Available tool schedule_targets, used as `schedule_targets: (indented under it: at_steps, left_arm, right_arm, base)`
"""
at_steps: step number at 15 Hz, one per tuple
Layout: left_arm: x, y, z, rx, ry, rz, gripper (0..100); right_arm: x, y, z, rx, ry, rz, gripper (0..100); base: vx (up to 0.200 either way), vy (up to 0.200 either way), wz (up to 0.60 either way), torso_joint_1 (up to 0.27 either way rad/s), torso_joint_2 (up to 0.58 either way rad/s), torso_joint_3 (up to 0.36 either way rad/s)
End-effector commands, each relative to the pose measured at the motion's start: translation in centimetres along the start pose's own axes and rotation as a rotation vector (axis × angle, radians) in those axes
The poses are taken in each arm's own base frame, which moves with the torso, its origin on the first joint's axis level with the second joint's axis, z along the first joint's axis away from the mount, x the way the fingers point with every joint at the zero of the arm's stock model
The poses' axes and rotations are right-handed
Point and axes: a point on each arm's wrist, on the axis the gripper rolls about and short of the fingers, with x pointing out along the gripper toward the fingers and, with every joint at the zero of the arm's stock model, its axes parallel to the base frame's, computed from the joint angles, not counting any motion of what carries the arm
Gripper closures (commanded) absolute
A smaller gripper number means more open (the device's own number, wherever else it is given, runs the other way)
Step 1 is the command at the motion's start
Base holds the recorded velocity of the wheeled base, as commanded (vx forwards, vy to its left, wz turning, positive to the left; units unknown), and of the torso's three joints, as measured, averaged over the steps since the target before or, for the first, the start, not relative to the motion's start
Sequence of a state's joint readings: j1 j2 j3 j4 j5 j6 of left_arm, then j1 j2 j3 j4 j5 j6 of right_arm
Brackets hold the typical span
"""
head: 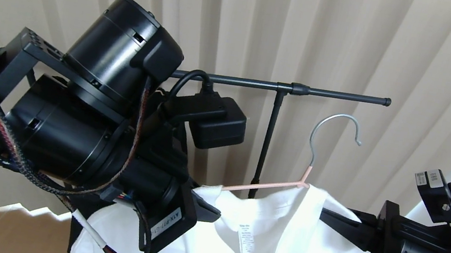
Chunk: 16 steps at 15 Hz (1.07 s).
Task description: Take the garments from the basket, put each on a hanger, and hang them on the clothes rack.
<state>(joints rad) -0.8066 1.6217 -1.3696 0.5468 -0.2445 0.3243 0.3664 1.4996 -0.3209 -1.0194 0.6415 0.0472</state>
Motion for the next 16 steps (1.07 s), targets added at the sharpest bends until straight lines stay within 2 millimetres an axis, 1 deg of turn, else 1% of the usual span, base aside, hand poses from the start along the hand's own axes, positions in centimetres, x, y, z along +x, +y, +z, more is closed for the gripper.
schedule_targets:
  at_steps: [1,2,3,5,12,13,16]
  left_arm:
    - [0.2,0.0,-0.2,0.001,-0.001,0.015,100]
    - [0.3,0.1,-0.2,0.003,-0.001,0.043,100]
    - [0.6,0.3,-0.5,0.004,0.011,0.108,100]
    - [0.9,0.4,-0.5,0.003,-0.016,0.144,100]
    - [0.1,0.5,-0.5,0.011,-0.078,0.224,100]
    - [-0.4,0.5,-0.4,0.012,-0.092,0.235,100]
    - [-0.8,0.5,-0.7,0.006,-0.094,0.246,100]
  right_arm:
    - [0.0,0.0,0.0,-0.001,0.000,0.001,100]
    - [0.0,0.0,0.0,-0.003,-0.002,0.002,100]
    - [0.0,0.0,0.1,-0.004,-0.004,0.000,100]
    - [-0.1,0.1,0.2,-0.007,-0.007,-0.001,100]
    - [-0.1,0.1,0.1,-0.005,-0.005,-0.001,100]
    - [-0.2,0.1,0.1,-0.006,-0.005,-0.001,0]
    - [-0.2,0.1,0.1,-0.007,-0.007,-0.001,0]
  base:
    - [0.000,0.000,0.00,0.000,0.00,0.000]
    - [0.000,0.000,0.00,0.000,0.00,0.000]
    - [0.000,0.000,0.00,0.000,0.00,0.000]
    - [0.000,0.000,0.00,0.000,0.00,0.000]
    - [0.000,0.000,0.00,0.000,0.00,0.000]
    - [0.000,0.000,0.00,0.000,0.00,0.000]
    - [0.000,0.000,0.00,0.000,0.00,0.000]
